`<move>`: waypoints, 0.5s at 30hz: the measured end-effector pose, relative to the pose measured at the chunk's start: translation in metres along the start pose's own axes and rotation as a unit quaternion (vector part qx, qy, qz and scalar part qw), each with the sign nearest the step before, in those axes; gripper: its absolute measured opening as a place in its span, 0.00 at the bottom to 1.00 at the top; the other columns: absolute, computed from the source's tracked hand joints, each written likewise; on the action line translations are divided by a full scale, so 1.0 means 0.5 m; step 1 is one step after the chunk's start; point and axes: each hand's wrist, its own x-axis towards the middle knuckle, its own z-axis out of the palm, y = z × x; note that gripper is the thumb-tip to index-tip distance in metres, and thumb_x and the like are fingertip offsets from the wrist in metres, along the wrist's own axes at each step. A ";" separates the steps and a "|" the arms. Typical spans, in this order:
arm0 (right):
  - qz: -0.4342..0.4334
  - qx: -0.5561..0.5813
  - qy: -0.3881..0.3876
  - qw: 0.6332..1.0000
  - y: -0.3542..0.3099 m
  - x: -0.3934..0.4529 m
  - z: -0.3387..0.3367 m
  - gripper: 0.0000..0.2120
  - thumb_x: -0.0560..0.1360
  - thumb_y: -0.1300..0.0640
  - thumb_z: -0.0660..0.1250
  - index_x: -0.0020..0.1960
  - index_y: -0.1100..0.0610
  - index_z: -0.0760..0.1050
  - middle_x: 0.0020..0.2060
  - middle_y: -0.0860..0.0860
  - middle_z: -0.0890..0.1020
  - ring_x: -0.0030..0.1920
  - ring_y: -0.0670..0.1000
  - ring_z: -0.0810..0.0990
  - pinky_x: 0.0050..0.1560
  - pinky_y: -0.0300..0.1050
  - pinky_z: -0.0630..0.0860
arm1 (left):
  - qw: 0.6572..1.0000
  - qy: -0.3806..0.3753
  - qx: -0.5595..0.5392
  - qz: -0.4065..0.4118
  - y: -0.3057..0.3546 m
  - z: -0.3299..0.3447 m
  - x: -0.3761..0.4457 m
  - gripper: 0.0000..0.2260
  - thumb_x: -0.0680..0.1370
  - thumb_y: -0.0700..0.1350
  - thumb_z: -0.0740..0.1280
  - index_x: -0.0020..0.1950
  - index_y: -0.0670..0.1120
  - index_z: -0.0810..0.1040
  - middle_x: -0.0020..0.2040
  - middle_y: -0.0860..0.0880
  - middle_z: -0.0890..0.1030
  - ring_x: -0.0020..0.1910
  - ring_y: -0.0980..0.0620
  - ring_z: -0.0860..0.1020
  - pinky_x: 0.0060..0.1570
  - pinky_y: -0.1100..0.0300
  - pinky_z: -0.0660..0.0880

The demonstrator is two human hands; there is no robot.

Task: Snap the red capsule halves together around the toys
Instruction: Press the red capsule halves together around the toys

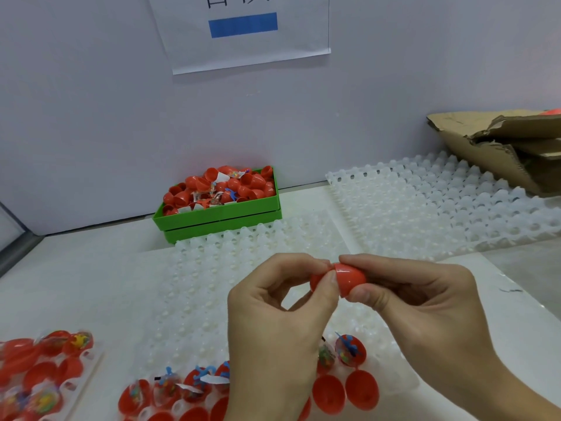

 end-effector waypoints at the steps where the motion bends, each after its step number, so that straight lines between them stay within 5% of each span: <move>1: -0.001 0.002 -0.001 1.000 -0.001 0.000 0.001 0.16 0.63 0.65 0.73 0.48 0.50 0.85 0.39 0.49 0.88 0.42 0.49 0.87 0.44 0.35 0.81 | 1.000 0.006 -0.001 -0.002 -0.001 0.000 -0.001 0.04 0.67 0.41 0.77 0.38 0.51 0.86 0.38 0.50 0.86 0.43 0.52 0.85 0.41 0.67 0.79; 7: 0.000 -0.021 0.025 0.999 -0.001 0.007 -0.009 0.17 0.63 0.63 0.74 0.48 0.47 0.85 0.39 0.48 0.88 0.42 0.49 0.87 0.44 0.36 0.82 | 0.998 -0.049 -0.027 -0.010 -0.001 0.003 -0.009 0.08 0.72 0.47 0.74 0.49 0.57 0.87 0.49 0.55 0.86 0.55 0.57 0.83 0.53 0.64 0.79; 10: -0.001 -0.019 0.029 0.999 -0.004 0.010 -0.012 0.17 0.62 0.60 0.74 0.48 0.46 0.85 0.39 0.47 0.87 0.42 0.47 0.87 0.44 0.33 0.81 | 0.998 -0.058 -0.021 0.002 -0.003 0.006 -0.007 0.16 0.69 0.38 0.77 0.54 0.52 0.86 0.51 0.56 0.86 0.56 0.59 0.82 0.53 0.68 0.78; 15: 0.002 -0.020 -0.002 1.000 -0.013 0.013 -0.015 0.15 0.63 0.58 0.74 0.48 0.48 0.85 0.38 0.48 0.88 0.40 0.47 0.87 0.43 0.34 0.80 | 0.999 -0.035 0.001 0.021 -0.009 0.005 -0.002 0.18 0.63 0.41 0.75 0.50 0.57 0.85 0.47 0.57 0.86 0.51 0.60 0.84 0.49 0.68 0.79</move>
